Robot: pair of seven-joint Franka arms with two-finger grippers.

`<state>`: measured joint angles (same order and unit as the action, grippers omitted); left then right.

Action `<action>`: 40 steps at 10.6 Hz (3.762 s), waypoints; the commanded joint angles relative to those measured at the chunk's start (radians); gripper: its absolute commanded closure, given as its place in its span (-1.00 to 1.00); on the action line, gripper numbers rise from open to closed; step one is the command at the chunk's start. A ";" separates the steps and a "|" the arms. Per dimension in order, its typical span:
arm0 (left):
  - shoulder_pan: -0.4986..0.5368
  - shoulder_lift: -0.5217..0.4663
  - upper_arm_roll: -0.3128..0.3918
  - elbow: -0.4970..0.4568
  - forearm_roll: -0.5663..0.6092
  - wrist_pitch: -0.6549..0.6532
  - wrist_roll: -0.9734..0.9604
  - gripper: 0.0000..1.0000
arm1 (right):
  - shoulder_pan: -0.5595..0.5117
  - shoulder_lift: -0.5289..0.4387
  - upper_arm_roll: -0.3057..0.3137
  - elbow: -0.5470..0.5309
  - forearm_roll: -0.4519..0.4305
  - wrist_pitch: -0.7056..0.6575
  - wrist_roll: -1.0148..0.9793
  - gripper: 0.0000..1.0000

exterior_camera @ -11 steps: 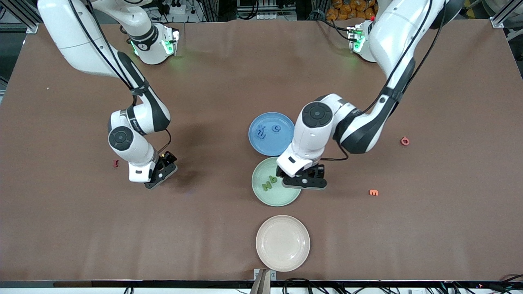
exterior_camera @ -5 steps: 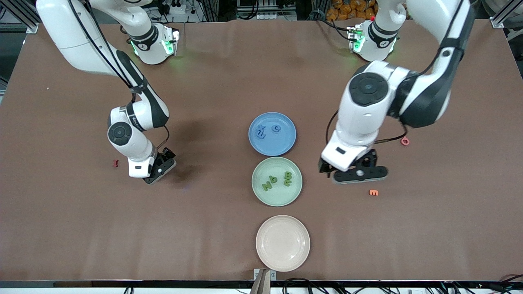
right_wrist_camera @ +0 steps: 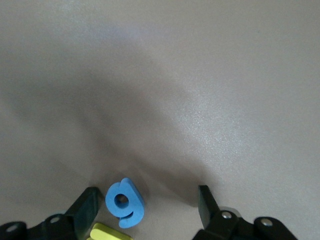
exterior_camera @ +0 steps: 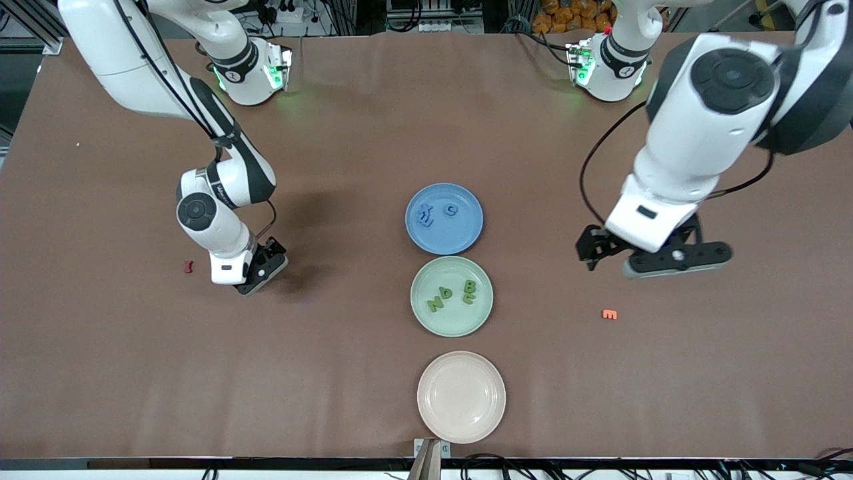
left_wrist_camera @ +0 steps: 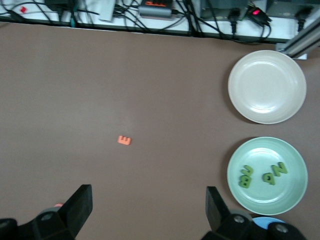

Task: Sort letters by color into matching plates
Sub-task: 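Grasp the blue g with the right gripper while the left gripper withdraws, then place the blue g on the blue plate with the right gripper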

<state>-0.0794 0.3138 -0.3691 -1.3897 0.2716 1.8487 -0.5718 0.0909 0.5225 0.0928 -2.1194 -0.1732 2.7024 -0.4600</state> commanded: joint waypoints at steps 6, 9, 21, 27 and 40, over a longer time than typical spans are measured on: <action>0.000 -0.186 0.248 -0.035 -0.143 -0.184 0.428 -1.00 | -0.016 -0.024 0.015 -0.042 -0.057 0.022 -0.002 0.40; 0.013 -0.231 0.254 -0.051 -0.144 -0.229 0.431 -1.00 | -0.010 -0.022 0.015 -0.037 -0.057 0.019 0.004 0.58; 0.001 -0.268 0.268 -0.063 -0.245 -0.235 0.469 -1.00 | 0.157 -0.027 0.035 0.148 0.078 -0.200 0.389 0.68; 0.023 -0.277 0.265 -0.081 -0.255 -0.247 0.466 -1.00 | 0.478 0.052 0.036 0.293 0.184 -0.225 0.754 0.67; 0.056 -0.256 0.268 -0.072 -0.226 -0.224 0.461 -1.00 | 0.485 0.133 0.099 0.496 0.172 -0.369 0.751 -1.00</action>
<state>-0.0258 0.0674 -0.1007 -1.4534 0.0445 1.6143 -0.1210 0.6407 0.6847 0.1941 -1.6351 -0.0021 2.4028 0.3782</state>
